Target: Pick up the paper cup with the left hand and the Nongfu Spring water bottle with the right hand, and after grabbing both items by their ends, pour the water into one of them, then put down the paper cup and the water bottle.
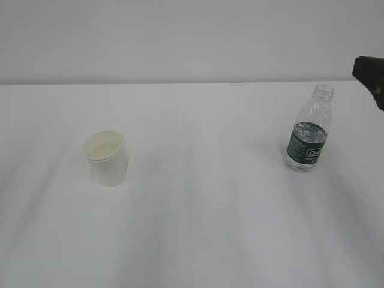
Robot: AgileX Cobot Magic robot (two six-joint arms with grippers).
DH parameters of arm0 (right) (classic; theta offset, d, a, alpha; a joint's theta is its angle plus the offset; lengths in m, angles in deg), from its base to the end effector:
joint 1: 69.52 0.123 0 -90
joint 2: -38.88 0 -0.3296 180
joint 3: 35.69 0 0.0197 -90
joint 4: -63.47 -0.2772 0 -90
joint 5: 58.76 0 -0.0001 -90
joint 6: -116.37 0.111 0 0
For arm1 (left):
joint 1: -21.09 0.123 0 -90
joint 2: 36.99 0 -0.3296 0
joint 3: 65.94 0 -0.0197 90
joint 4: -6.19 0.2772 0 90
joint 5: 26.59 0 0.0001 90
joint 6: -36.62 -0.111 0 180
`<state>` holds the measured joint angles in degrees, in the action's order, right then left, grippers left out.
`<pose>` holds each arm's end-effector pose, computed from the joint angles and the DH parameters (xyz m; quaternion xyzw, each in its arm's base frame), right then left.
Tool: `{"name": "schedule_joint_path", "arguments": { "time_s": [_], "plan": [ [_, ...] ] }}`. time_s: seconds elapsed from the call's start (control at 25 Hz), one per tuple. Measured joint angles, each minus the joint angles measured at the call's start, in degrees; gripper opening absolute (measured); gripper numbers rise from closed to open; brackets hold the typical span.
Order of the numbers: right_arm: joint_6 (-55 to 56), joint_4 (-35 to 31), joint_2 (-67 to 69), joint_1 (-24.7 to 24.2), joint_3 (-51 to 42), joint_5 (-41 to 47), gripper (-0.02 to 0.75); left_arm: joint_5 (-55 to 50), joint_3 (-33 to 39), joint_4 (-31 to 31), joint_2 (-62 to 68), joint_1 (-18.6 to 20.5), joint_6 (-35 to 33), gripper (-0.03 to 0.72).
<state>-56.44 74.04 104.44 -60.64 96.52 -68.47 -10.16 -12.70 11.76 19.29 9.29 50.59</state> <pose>0.2303 0.0394 0.3047 -0.0925 0.7815 0.0426 0.6156 0.1909 -0.0430 0.3169 0.0295 0.7257 -0.1317 0.6746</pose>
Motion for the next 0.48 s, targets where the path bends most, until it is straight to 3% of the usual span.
{"name": "schedule_joint_path", "arguments": {
  "time_s": [0.48],
  "plan": [
    [-0.09,0.76,-10.75,0.0,0.0,14.32,0.587,-15.51,0.0,0.0,-12.2,0.0,0.0,0.587]
  ]
}}
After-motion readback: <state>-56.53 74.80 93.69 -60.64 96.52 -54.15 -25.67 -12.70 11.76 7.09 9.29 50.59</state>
